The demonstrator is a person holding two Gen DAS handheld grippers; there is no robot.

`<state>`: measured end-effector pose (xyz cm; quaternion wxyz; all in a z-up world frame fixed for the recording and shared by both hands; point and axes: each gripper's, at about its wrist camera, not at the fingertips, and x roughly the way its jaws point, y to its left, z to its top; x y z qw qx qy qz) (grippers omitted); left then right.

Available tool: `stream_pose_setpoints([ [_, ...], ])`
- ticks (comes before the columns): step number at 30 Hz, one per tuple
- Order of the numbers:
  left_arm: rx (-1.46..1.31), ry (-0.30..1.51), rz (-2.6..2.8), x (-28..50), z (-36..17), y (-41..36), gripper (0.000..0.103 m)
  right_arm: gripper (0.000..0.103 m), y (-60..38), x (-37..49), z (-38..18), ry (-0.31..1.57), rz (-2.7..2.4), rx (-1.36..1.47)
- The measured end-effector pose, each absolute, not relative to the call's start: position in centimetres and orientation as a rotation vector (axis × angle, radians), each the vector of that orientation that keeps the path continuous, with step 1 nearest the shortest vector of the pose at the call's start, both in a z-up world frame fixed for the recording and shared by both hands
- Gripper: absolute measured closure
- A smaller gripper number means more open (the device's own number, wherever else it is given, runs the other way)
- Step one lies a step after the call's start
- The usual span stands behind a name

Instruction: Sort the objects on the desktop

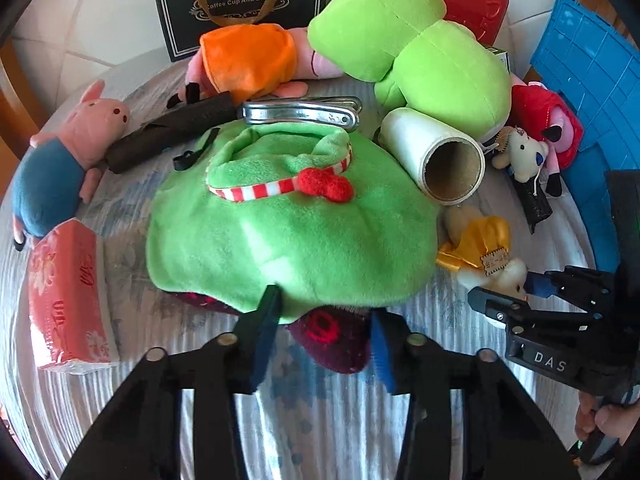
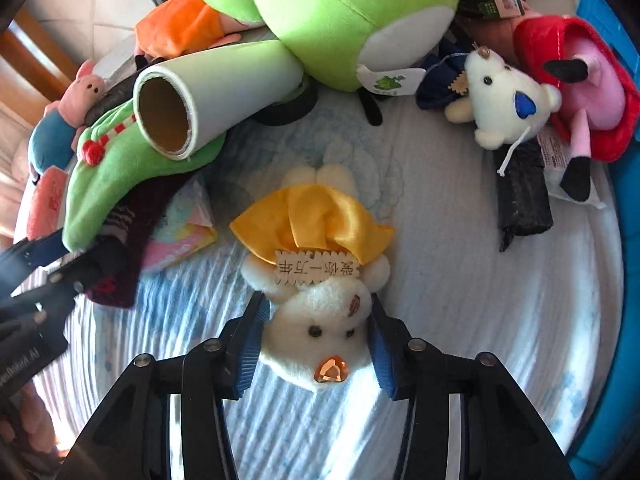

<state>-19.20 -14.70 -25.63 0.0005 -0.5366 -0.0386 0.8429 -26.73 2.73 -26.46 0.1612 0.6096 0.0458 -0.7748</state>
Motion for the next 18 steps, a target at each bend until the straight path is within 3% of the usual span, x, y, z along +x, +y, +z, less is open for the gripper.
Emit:
stream_pose_setpoints([
  [6, -1.748, -0.120, 2.713, -16.0, -25.4, -18.0, 0.086, 0.059, 2.6, -25.0, -24.9, 0.149, -2.213, 1.678],
  [18, -1.968, -0.181, 2.974, -8.2, -25.7, -27.9, 0.086, 0.060, 3.4, -20.9, -23.5, 0.173, -2.234, 1.643],
])
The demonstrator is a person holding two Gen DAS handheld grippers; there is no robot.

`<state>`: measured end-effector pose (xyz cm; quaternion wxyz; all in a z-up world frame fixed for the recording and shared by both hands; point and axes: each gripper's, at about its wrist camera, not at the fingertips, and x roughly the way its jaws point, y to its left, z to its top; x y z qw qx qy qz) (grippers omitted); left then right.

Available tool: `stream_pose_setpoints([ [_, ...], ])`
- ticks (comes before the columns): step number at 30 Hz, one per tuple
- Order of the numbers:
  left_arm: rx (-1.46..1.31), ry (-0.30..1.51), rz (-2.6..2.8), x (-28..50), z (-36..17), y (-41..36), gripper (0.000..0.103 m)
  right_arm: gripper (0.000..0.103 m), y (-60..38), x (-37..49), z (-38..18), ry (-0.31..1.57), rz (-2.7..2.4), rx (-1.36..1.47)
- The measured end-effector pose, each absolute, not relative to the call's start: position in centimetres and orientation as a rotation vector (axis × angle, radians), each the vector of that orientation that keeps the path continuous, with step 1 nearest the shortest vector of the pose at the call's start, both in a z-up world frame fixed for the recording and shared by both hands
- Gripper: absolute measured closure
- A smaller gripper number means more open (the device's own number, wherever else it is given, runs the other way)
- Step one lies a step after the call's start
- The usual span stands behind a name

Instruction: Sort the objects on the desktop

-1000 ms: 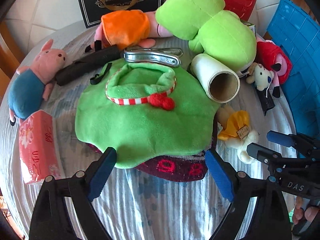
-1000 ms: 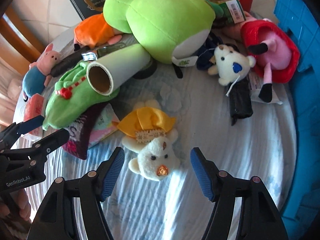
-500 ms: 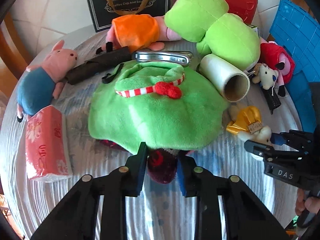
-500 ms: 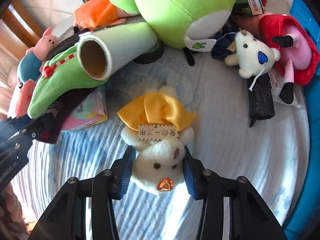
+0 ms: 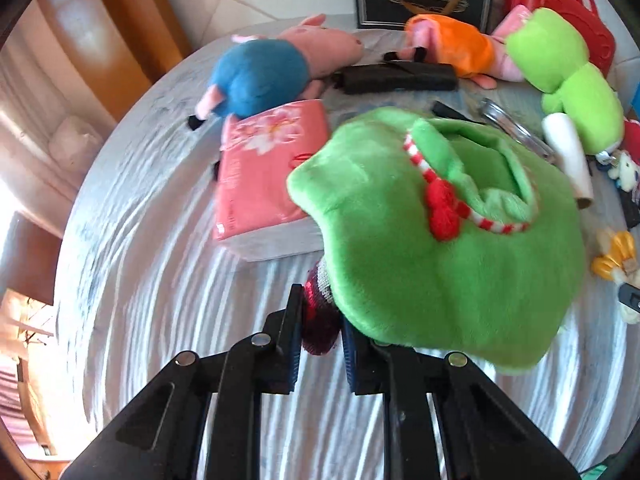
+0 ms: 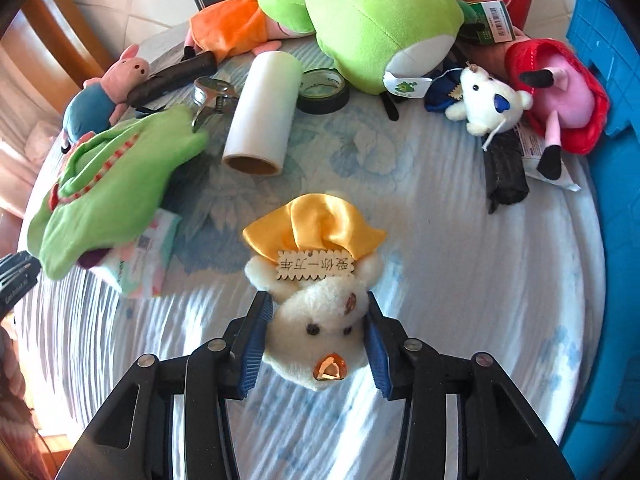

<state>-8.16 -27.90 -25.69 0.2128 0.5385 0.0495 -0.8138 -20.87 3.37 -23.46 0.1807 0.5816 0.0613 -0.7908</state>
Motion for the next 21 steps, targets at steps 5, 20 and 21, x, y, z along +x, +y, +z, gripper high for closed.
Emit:
stream_pose_setpoints([
  [5, 1.457, 0.283, -2.232, -6.6, -24.4, -29.8, 0.083, 0.060, 3.6, -19.3, -23.2, 0.187, -2.230, 1.623],
  [20, 1.553, 0.370, -2.539, -6.4, -21.8, -14.9, 0.027, 0.060, 2.8, -18.4, -23.1, 0.256, -2.173, 1.578],
  [21, 1.564, 0.388, -2.535, -6.6, -22.5, -14.2, 0.027, 0.060, 3.0, -18.4, -23.1, 0.263, -2.171, 1.577],
])
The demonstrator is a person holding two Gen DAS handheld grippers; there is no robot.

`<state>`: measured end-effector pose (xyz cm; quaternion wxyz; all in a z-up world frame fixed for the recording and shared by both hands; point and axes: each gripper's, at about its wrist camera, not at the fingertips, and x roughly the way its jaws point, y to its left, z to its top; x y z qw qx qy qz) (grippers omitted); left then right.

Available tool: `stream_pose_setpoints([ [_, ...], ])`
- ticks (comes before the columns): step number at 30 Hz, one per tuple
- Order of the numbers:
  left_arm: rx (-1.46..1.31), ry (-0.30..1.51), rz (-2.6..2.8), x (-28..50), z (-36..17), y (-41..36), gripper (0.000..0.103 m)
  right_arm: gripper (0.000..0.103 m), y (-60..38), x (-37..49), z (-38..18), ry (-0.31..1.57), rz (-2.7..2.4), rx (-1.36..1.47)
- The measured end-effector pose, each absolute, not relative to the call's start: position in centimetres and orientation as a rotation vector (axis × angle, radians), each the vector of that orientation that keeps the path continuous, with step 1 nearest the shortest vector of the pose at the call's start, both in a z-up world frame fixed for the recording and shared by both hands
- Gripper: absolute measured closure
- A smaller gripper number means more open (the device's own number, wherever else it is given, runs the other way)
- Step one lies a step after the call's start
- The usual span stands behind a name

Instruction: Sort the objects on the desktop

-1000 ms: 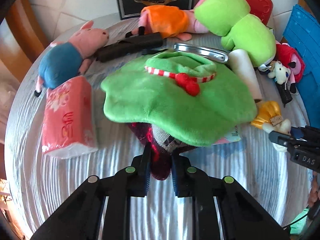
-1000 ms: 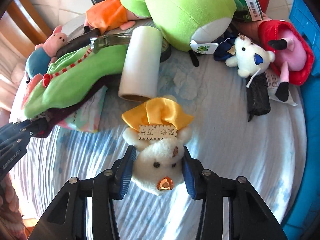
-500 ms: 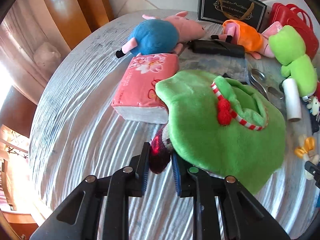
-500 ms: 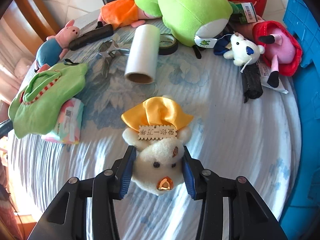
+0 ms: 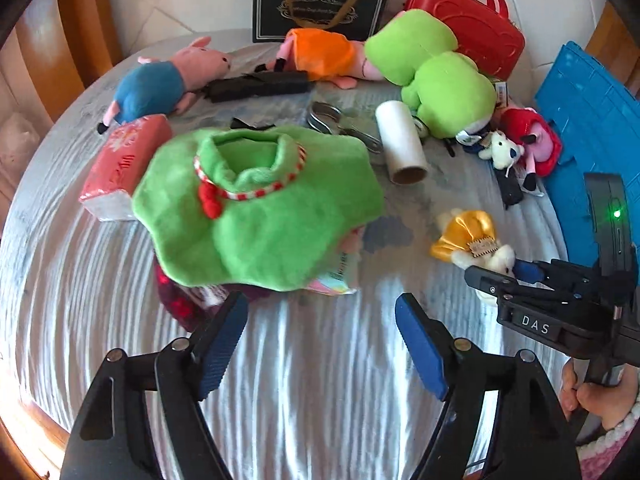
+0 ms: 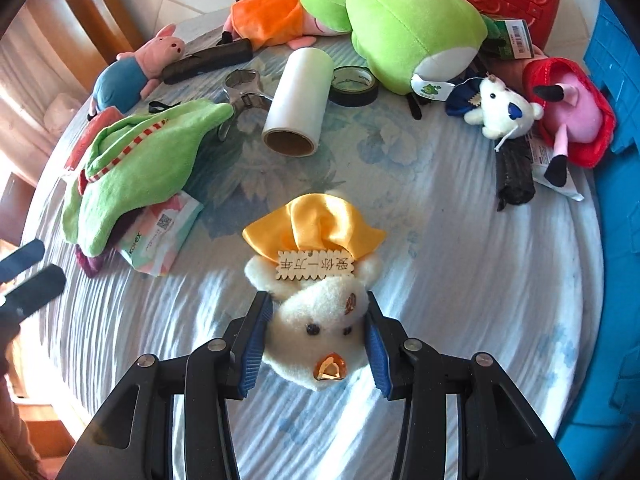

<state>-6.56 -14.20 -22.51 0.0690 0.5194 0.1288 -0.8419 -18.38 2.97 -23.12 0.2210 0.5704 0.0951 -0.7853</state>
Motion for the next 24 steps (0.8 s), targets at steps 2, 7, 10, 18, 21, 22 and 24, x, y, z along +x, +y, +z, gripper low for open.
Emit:
stream_pose_setpoints([
  [2, 1.580, 0.429, -2.510, -7.3, -24.0, -13.3, 0.027, 0.060, 3.5, -18.4, -23.2, 0.276, -2.169, 1.576],
  [7, 1.492, 0.478, -2.385, -10.6, -27.3, -13.5, 0.027, 0.060, 4.4, -18.7, -23.8, 0.306, -2.151, 1.577],
  [10, 1.444, 0.504, -2.299, -12.8, -28.7, -14.8, 0.027, 0.060, 4.1, -19.0, -24.4, 0.335, -2.136, 1.565],
  [18, 1.448, 0.538, -2.160, -7.6, -30.0, -20.2, 0.094, 0.059, 2.2, -18.9, -24.4, 0.360, -2.081, 1.494],
  [21, 1.440, 0.489, -2.119, -5.2, -29.8, -21.8, 0.094, 0.059, 0.7, -19.2, -24.0, 0.351, -2.067, 1.449],
  [22, 1.429, 0.491, -2.125, -4.5, -29.5, -22.2, 0.094, 0.059, 0.1, -19.4, -23.9, 0.346, -2.063, 1.436],
  [24, 1.416, 0.509, -2.188, -3.8, -28.7, -22.5, 0.094, 0.059, -1.3, -19.8, -23.9, 0.334, -2.039, 1.425],
])
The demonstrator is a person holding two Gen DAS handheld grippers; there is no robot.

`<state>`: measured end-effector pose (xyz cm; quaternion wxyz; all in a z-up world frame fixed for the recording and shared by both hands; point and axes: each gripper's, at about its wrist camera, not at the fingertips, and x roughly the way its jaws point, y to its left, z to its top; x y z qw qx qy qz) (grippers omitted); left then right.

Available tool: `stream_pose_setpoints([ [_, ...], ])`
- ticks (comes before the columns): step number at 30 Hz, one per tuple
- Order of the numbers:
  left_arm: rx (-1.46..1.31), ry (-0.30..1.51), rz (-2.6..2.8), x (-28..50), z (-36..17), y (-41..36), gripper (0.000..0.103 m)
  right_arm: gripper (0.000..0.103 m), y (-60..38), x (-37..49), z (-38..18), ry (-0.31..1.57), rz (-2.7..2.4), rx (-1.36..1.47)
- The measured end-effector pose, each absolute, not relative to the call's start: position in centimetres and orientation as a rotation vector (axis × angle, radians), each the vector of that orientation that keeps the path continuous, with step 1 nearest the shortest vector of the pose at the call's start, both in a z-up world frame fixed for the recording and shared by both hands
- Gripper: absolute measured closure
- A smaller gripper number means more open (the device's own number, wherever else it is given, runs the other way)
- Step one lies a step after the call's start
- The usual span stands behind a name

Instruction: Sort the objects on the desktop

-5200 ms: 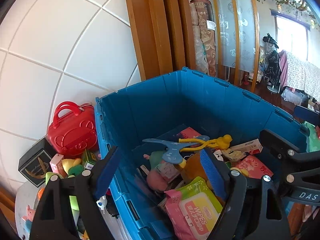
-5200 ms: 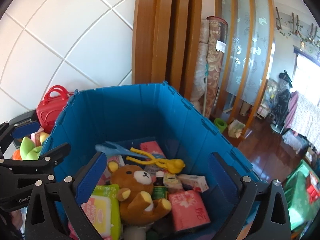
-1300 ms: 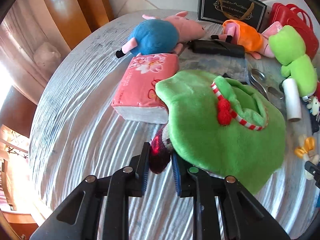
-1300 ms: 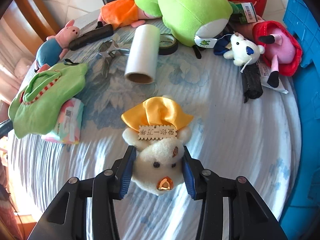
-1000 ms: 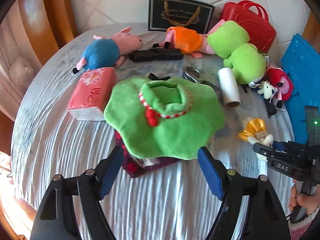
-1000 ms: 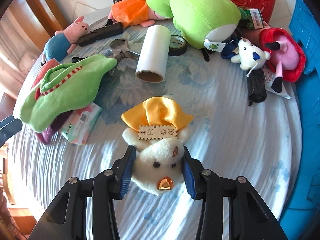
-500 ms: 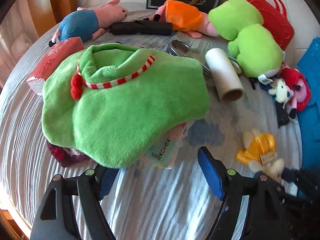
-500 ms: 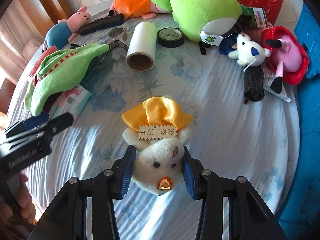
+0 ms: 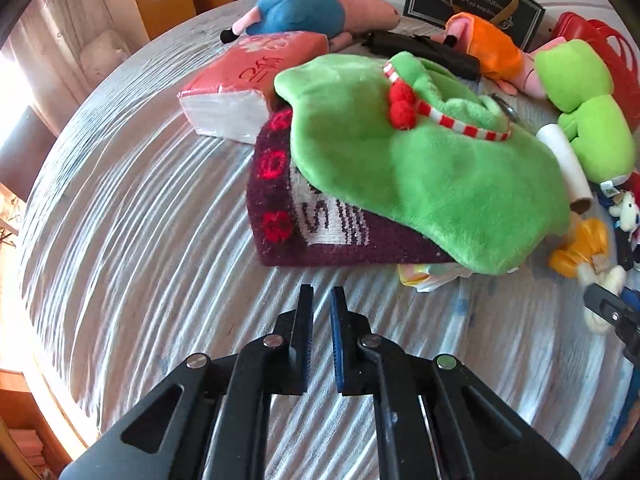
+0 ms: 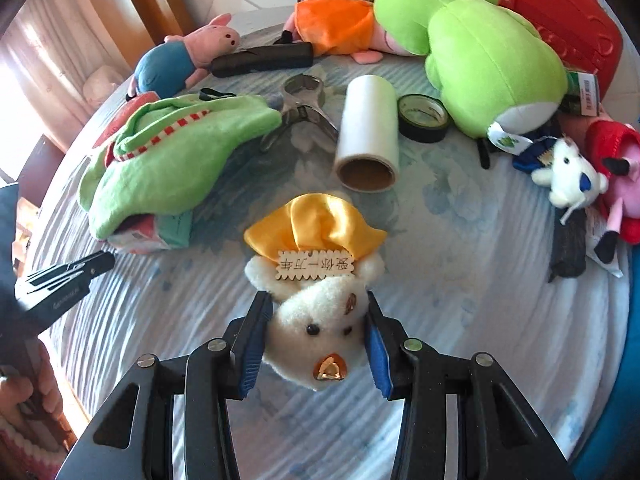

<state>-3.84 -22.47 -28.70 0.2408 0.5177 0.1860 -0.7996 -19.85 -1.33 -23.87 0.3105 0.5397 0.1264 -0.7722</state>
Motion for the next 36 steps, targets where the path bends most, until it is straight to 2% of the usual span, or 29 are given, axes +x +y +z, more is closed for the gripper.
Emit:
stream_pose_setpoints([
  [3, 1.388, 0.500, -2.267, -3.9, -27.5, -22.3, 0.094, 0.059, -3.8, -20.0, -23.9, 0.347, -2.015, 1.389],
  [4, 1.390, 0.487, -2.270, -4.3, -27.4, -22.3, 0.091, 0.059, -4.6, -20.0, -24.0, 0.353, -2.015, 1.376],
  [5, 1.388, 0.478, -2.266, -4.8, -27.4, -22.4, 0.087, 0.059, -5.5, -20.1, -24.0, 0.359, -2.025, 1.359],
  [6, 1.394, 0.461, -2.249, -5.4, -27.6, -22.6, 0.076, 0.059, -6.3, -20.3, -24.1, 0.363, -2.030, 1.347],
  [7, 1.398, 0.442, -2.233, -6.0, -28.1, -22.9, 0.070, 0.059, -7.0, -20.4, -24.3, 0.363, -2.028, 1.338],
  [10, 1.421, 0.450, -2.240, -8.5, -29.5, -23.8, 0.071, 0.059, -9.6, -20.2, -25.5, 0.357, -1.985, 1.326],
  [11, 1.409, 0.402, -2.248, -8.6, -29.3, -23.4, 0.072, 0.059, -10.4, -19.8, -25.9, 0.354, -1.952, 1.328],
  [13, 1.422, 0.352, -2.290, -8.2, -28.7, -22.4, 0.081, 0.060, -11.1, -18.8, -26.3, 0.386, -1.950, 1.323],
  [14, 1.438, 0.363, -2.310, -7.7, -28.4, -21.8, 0.081, 0.059, -10.5, -18.5, -26.3, 0.362, -1.937, 1.340],
  [17, 1.511, 0.414, -2.396, -6.4, -28.1, -18.5, 0.081, 0.059, -6.7, -16.9, -25.7, 0.324, -1.920, 1.389],
  [20, 1.619, 0.330, -2.456, -6.2, -28.6, -13.5, 0.080, 0.059, -1.4, -14.7, -25.1, 0.316, -1.963, 1.454],
  [23, 1.706, 0.336, -2.458, -6.0, -28.8, -10.4, 0.077, 0.060, 3.4, -13.0, -25.1, 0.309, -2.002, 1.526],
  [24, 1.706, 0.336, -2.451, -6.0, -28.5, -9.8, 0.070, 0.060, 4.8, -12.9, -25.1, 0.296, -2.020, 1.537],
  [25, 1.696, 0.331, -2.443, -6.0, -28.0, -9.4, 0.058, 0.060, 6.0, -12.8, -25.1, 0.290, -2.047, 1.541],
  [26, 1.680, 0.327, -2.445, -6.0, -27.4, -8.9, 0.051, 0.060, 7.0, -12.9, -25.1, 0.287, -2.072, 1.547],
  [27, 1.658, 0.322, -2.455, -6.2, -26.7, -8.5, 0.039, 0.060, 7.8, -13.1, -25.1, 0.273, -2.088, 1.554],
  [28, 1.633, 0.316, -2.464, -6.3, -26.0, -8.0, 0.031, 0.060, 8.5, -13.4, -25.1, 0.254, -2.102, 1.559],
  [30, 1.588, 0.322, -2.487, -6.8, -24.9, -7.2, 0.027, 0.060, 9.2, -13.9, -25.2, 0.258, -2.124, 1.548],
  [34, 1.586, 0.429, -2.486, -7.9, -24.7, -5.9, 0.027, 0.060, 9.5, -14.2, -25.8, 0.290, -2.139, 1.529],
  [36, 1.590, 0.415, -2.494, -8.8, -24.9, -4.7, 0.027, 0.058, 9.4, -14.4, -26.3, 0.293, -2.132, 1.525],
])
